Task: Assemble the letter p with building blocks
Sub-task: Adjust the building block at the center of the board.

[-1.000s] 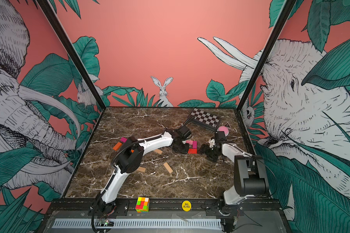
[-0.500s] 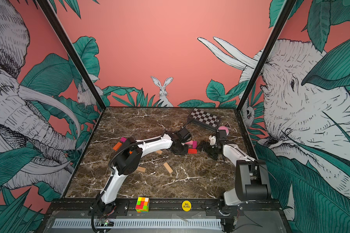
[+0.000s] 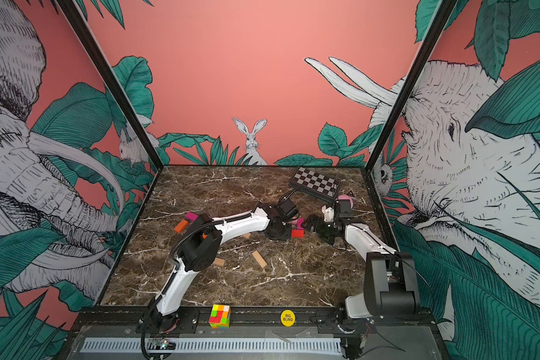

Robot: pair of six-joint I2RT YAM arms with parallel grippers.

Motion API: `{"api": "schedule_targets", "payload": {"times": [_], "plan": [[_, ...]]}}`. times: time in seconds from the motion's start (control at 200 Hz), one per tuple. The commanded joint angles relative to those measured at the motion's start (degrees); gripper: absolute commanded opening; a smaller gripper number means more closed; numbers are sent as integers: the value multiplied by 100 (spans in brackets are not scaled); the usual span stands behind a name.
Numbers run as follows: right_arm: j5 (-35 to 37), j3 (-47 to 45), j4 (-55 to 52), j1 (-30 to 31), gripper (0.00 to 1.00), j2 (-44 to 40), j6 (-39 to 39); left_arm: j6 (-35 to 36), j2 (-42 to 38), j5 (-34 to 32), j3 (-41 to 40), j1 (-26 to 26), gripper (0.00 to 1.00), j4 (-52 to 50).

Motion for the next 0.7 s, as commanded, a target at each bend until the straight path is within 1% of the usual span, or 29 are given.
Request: {"api": "schedule_targets", "payload": {"times": [0.0, 0.15, 0.42, 0.695], "plan": [[-147, -106, 142, -22, 99, -104, 40, -152, 333, -55, 246, -72, 10, -542], [-197, -114, 173, -15, 99, -130, 50, -200, 488, -119, 543, -90, 10, -758], [-285, -167, 267, -22, 99, -111, 94, -465, 435, -182, 457, -90, 10, -798], [-295, -175, 260, -25, 99, -154, 94, -512, 477, -242, 480, -85, 10, -775]]}}
